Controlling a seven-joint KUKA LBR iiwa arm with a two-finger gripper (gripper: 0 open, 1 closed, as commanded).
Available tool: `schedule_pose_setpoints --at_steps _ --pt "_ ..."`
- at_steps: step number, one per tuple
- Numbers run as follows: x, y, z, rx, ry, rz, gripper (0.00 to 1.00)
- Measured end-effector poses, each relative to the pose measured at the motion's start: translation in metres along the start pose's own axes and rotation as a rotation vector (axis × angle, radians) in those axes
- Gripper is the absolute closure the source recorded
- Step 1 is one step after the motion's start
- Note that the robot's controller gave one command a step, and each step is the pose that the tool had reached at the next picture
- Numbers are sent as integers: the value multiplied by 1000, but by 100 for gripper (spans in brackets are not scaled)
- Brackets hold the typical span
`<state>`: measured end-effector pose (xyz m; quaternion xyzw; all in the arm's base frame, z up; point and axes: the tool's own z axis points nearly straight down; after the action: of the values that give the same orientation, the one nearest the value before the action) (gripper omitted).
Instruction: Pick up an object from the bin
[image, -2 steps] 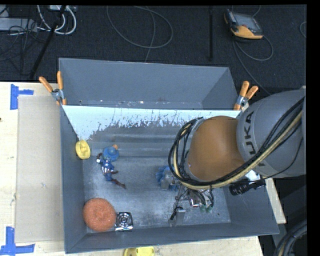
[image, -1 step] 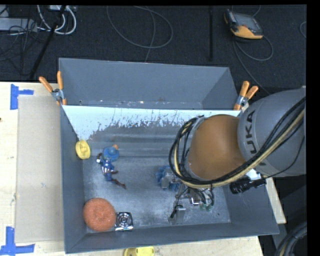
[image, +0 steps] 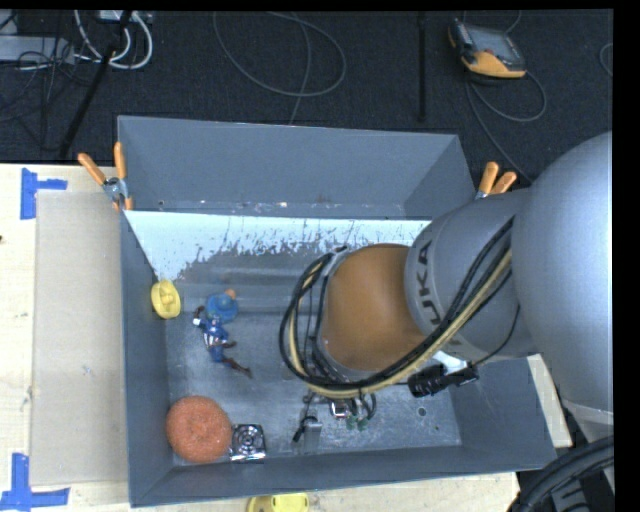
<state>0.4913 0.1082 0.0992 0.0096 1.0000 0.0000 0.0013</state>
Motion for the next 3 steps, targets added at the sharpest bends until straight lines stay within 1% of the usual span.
schedule_pose_setpoints --at_steps 1,2,3 --pt "-1 10 -23 2 15 -23 0" --pt "4 -40 -10 -3 -9 66 0" --pt "1 -72 20 4 10 119 0"
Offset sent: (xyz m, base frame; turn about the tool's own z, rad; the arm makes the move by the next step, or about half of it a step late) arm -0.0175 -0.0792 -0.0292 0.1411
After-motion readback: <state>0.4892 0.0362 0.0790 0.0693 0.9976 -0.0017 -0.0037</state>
